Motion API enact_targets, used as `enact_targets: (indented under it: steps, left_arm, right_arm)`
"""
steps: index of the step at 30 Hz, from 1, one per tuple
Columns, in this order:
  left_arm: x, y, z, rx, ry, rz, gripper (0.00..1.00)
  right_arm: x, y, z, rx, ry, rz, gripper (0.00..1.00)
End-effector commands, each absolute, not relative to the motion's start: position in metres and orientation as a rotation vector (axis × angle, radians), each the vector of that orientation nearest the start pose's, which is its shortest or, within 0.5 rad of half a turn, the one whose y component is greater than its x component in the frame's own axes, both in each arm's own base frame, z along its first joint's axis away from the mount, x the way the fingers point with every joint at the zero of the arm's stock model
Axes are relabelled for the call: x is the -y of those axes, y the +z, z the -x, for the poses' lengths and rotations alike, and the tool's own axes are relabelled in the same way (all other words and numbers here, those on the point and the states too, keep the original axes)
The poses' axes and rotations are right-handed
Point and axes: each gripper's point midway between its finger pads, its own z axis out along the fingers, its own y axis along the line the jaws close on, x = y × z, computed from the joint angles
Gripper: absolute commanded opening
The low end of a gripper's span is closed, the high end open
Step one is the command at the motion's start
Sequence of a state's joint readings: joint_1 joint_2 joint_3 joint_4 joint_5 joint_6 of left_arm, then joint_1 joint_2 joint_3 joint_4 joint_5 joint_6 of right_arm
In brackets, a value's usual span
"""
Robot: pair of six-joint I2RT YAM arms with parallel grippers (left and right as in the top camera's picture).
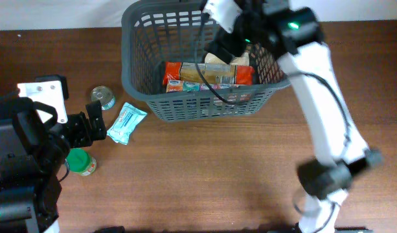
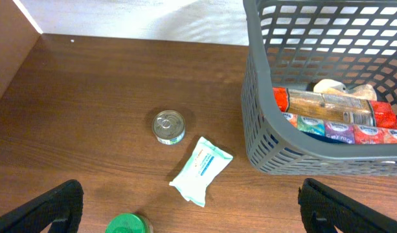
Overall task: Pack container
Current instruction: 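Lift the spaghetti package and place it into the basket, then retract the right gripper away from the basket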
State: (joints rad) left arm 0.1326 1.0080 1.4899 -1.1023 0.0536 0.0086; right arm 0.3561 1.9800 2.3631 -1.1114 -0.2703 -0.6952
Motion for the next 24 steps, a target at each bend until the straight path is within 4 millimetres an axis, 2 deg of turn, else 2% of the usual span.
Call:
enact_targets:
  steps: [1, 3, 6, 8, 9, 10, 14, 18, 20, 24]
  left_arm:
    - [-0.026, 0.366, -0.267, -2.175, 0.024, 0.081, 0.99]
    - [-0.026, 0.366, -0.267, -2.175, 0.024, 0.081, 0.99]
    - [-0.026, 0.366, -0.267, -2.175, 0.024, 0.081, 0.99]
    - [-0.026, 0.366, -0.267, -2.175, 0.024, 0.081, 0.99]
    - [-0.026, 0.366, -0.267, -2.175, 0.024, 0.081, 0.99]
    - [-0.026, 0.366, -0.267, -2.175, 0.024, 0.081, 0.99]
    - [-0.026, 0.366, -0.267, -2.175, 0.024, 0.081, 0.99]
    - [-0.026, 0.366, -0.267, -2.175, 0.024, 0.081, 0.99]
    - [-0.026, 0.366, -0.267, -2.175, 0.024, 0.081, 0.99]
    - [-0.026, 0.366, -0.267, -2.175, 0.024, 0.081, 0.99]
  right_arm:
    - [-0.177, 0.406, -0.410, -1.812, -0.039, 1.115, 0.99]
    - [-0.160, 0.414, -0.386, -1.763, -0.132, 1.061, 0.99]
    - [-0.134, 0.409, -0.347, -1.728, -0.215, 0.990, 0.99]
    - [-0.120, 0.392, -0.323, -1.802, -0.165, 0.891, 0.99]
    - [-0.112, 0.370, -0.302, -1.922, -0.089, 0.811, 0.99]
    - [-0.109, 0.361, -0.296, -1.966, -0.067, 0.787, 0.99]
    - [-0.091, 0.299, -0.250, -2.305, 0.028, 0.662, 0.99]
    - [-0.073, 0.254, -0.210, -2.578, 0.042, 0.531, 0.99]
    - [-0.066, 0.242, -0.197, -2.614, 0.042, 0.465, 0.99]
    - [-0.056, 0.237, -0.171, -2.571, 0.062, 0.431, 0.99]
